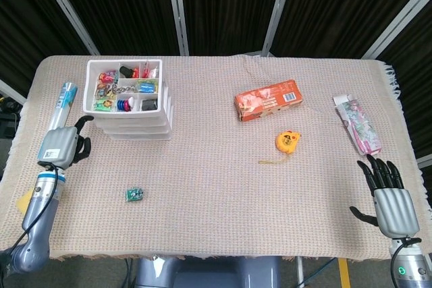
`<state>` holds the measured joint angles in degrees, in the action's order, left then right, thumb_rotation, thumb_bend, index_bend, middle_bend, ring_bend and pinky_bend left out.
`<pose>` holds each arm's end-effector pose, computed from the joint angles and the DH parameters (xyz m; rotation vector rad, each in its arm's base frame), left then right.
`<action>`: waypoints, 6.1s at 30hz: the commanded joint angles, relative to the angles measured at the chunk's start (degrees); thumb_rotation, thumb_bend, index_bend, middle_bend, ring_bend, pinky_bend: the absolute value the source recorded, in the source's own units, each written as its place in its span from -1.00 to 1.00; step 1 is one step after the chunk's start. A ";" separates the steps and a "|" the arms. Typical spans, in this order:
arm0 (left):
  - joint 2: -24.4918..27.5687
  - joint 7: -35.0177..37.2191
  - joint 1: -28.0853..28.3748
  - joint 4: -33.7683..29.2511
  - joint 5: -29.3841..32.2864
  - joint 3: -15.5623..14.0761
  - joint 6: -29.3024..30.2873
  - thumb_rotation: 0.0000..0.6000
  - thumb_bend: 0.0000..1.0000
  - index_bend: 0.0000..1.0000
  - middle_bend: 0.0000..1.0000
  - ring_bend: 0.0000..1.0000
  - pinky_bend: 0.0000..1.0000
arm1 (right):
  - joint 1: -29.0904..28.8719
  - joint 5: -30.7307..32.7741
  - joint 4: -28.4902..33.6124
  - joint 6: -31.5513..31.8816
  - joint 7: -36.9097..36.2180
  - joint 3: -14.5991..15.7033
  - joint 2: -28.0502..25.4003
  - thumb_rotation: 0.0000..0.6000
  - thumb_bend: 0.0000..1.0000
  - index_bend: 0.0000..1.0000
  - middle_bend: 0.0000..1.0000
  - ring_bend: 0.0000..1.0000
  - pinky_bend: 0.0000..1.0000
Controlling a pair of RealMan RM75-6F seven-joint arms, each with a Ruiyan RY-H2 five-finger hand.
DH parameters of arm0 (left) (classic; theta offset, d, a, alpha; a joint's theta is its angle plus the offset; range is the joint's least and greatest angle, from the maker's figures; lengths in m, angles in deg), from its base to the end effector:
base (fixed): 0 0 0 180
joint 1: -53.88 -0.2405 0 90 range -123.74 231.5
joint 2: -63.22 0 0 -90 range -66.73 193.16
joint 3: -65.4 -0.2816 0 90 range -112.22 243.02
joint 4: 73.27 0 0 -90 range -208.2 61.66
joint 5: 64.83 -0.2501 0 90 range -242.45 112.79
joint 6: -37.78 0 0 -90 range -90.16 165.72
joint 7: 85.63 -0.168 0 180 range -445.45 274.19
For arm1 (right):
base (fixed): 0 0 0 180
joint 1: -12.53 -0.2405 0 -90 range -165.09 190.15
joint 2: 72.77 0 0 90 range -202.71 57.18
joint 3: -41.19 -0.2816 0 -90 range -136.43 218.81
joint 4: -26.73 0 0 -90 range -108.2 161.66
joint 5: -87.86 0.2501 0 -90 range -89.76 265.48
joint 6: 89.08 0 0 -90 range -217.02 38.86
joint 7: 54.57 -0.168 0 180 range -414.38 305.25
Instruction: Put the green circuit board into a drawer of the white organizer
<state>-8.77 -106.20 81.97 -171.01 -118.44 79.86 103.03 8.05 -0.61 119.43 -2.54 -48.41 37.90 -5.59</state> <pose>-0.2593 0.3665 0.0675 -1.4111 -1.0679 -0.8242 -0.3341 -0.2090 0.1162 1.4159 -0.8287 0.9097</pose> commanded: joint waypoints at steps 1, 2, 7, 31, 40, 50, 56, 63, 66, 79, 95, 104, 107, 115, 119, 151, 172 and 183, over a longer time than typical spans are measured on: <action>-0.33 -0.13 0.29 0.13 0.37 -0.20 -0.17 1.00 0.23 -0.60 0.86 0.67 0.35 | 0.00 -0.01 -0.02 0.01 -0.03 0.00 0.00 1.00 -1.00 -0.80 -1.00 -1.00 -1.00; -0.42 -0.16 0.42 0.09 0.68 -0.25 -0.34 1.00 0.23 -0.59 0.86 0.67 0.36 | 0.00 0.01 -0.04 -0.02 -0.05 0.00 -0.01 1.00 -1.00 -0.80 -1.00 -1.00 -1.00; -0.50 -0.60 0.96 0.07 1.82 -0.34 -0.56 1.00 0.23 -0.41 0.86 0.67 0.35 | 0.01 0.02 -0.03 0.02 -0.18 -0.02 -0.01 1.00 -1.00 -0.80 -1.00 -1.00 -1.00; 2.70 1.82 2.17 -2.83 6.05 1.44 -0.67 1.00 0.41 0.68 0.90 0.69 0.37 | 0.06 -0.15 -0.05 0.18 -0.32 0.00 0.01 1.00 -1.00 -0.80 -1.00 -1.00 -1.00; 3.39 4.65 1.68 -3.55 5.19 1.54 -0.29 1.00 0.41 0.57 0.90 0.69 0.37 | 0.05 -0.06 -0.07 0.13 -0.33 -0.04 -0.02 1.00 -1.00 -0.80 -1.00 -1.00 -1.00; 5.96 13.23 -4.38 -6.16 -18.21 -4.34 8.59 1.00 0.41 0.53 0.88 0.68 0.36 | 0.07 0.16 -0.01 0.06 -0.21 -0.11 -0.05 1.00 -1.00 -0.80 -1.00 -1.00 -1.00; 8.42 13.34 -9.22 -6.25 -31.86 -12.35 13.61 1.00 0.39 0.49 0.81 0.62 0.32 | 0.08 0.25 0.09 0.13 -0.02 -0.19 -0.01 1.00 -1.00 -0.80 -1.00 -1.00 -1.00; 10.00 7.48 -12.75 -4.76 -40.95 -19.98 14.31 1.00 -0.35 -0.23 0.03 -0.04 -0.02 | 0.02 0.44 0.12 0.00 0.26 -0.27 0.11 1.00 -1.00 -0.80 -1.00 -1.00 -1.00; 10.14 3.40 -13.08 -5.08 -42.80 -21.74 12.86 1.00 -0.83 -0.64 -0.60 -0.62 -0.34 | 0.05 0.40 0.12 0.10 0.35 -0.28 0.12 1.00 -1.00 -0.80 -1.00 -1.00 -1.00; 9.55 -9.36 -11.39 -9.44 -37.33 -23.22 1.47 1.00 -0.91 -0.97 -0.13 -0.25 -0.18 | 0.03 0.38 0.05 0.00 -0.02 -0.25 0.00 1.00 -1.00 -0.80 -1.00 -1.00 -1.00; -1.16 -18.46 -6.32 -5.91 -17.69 -14.64 -5.57 1.00 -0.42 -0.67 0.93 0.65 0.43 | 0.05 0.21 0.03 0.02 -0.33 -0.16 -0.15 1.00 -1.00 -0.80 -1.00 -1.00 -1.00; -6.80 -23.28 -3.50 -4.39 -9.69 -13.20 -6.77 1.00 -0.41 -0.42 0.94 0.66 0.43 | 0.08 0.11 -0.03 0.09 -0.66 -0.12 -0.23 1.00 -1.00 -0.80 -1.00 -1.00 -1.00; -8.31 -23.90 -2.84 -3.89 -8.17 -12.92 -6.40 1.00 -0.41 -0.37 0.94 0.67 0.43 | 0.09 0.11 -0.02 0.08 -0.84 -0.11 -0.30 1.00 -1.00 -0.80 -1.00 -1.00 -1.00; -10.25 -25.44 -1.62 -2.85 -5.56 -12.97 -5.29 1.00 -0.42 -0.32 0.94 0.67 0.43 | 0.09 -0.09 -0.10 0.16 -1.06 -0.07 -0.33 1.00 -1.00 -0.80 -1.00 -1.00 -1.00; -11.16 -25.16 -1.14 -2.33 -4.84 -12.78 -5.22 1.00 -0.41 -0.30 0.94 0.67 0.43 | 0.11 -0.29 -0.09 0.24 -1.05 0.02 -0.33 1.00 -1.00 -0.80 -1.00 -1.00 -1.00; -1.85 -14.52 -1.78 -15.15 -22.75 -17.77 0.99 1.00 0.35 0.18 0.96 0.68 0.43 | 0.10 0.36 0.17 -0.11 -1.31 -0.15 -0.46 1.00 -1.00 -0.80 -1.00 -1.00 -1.00; 6.12 -18.09 8.35 -14.92 -3.67 -2.37 -0.98 1.00 0.34 0.14 0.95 0.68 0.43 | 0.08 0.47 0.26 -0.29 -1.33 -0.11 -0.50 1.00 -1.00 -0.80 -1.00 -1.00 -1.00; 2.34 -19.36 10.94 -9.41 1.44 -2.16 0.21 1.00 -0.40 -0.20 0.55 0.30 0.15 | 0.07 0.53 0.33 -0.40 -1.39 -0.09 -0.61 1.00 -1.00 -0.80 -1.00 -1.00 -1.00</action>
<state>-6.29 -125.41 92.83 -180.64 -116.83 77.85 102.96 8.12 -0.09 119.76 -2.93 -49.79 37.82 -6.20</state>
